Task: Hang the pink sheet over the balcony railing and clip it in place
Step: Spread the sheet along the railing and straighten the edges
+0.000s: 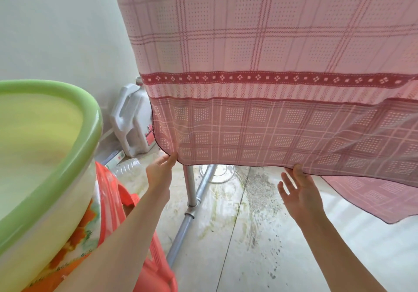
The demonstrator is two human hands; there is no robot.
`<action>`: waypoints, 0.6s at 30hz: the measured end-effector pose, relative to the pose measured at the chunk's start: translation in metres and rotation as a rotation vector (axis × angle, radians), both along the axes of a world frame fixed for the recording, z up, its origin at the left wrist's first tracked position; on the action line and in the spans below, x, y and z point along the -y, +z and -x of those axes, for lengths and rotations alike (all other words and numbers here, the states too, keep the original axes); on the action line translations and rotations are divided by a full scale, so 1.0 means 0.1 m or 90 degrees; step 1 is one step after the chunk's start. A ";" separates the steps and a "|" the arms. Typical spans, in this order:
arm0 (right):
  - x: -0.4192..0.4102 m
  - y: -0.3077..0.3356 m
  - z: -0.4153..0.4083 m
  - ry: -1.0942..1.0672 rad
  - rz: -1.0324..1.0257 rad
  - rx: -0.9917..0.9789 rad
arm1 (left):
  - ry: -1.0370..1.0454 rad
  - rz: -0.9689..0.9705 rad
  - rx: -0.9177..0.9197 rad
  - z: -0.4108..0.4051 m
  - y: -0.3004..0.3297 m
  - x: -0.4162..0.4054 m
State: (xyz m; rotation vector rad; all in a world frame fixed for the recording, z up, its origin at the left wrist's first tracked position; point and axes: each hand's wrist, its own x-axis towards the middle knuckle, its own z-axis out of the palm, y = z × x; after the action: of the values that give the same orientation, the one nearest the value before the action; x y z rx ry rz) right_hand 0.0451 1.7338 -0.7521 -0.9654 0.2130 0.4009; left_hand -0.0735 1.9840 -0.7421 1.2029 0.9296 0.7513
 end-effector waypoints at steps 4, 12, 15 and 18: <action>0.00 -0.04 -0.03 -0.004 0.005 -0.012 | -0.037 0.053 0.029 0.01 -0.03 0.00; 0.04 0.01 -0.06 -0.007 -0.041 -0.067 | -0.220 0.064 0.124 -0.02 0.01 0.04; 0.05 0.04 -0.04 -0.008 -0.066 -0.082 | -0.196 0.074 0.133 -0.03 0.04 0.03; 0.05 0.08 -0.01 -0.012 -0.095 -0.091 | -0.159 0.060 0.152 -0.04 0.08 -0.02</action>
State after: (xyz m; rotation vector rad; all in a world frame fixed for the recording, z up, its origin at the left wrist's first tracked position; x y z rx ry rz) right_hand 0.0457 1.7284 -0.7438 -0.7877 0.3175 0.4622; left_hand -0.0699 1.9862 -0.7343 1.0952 0.5980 0.6272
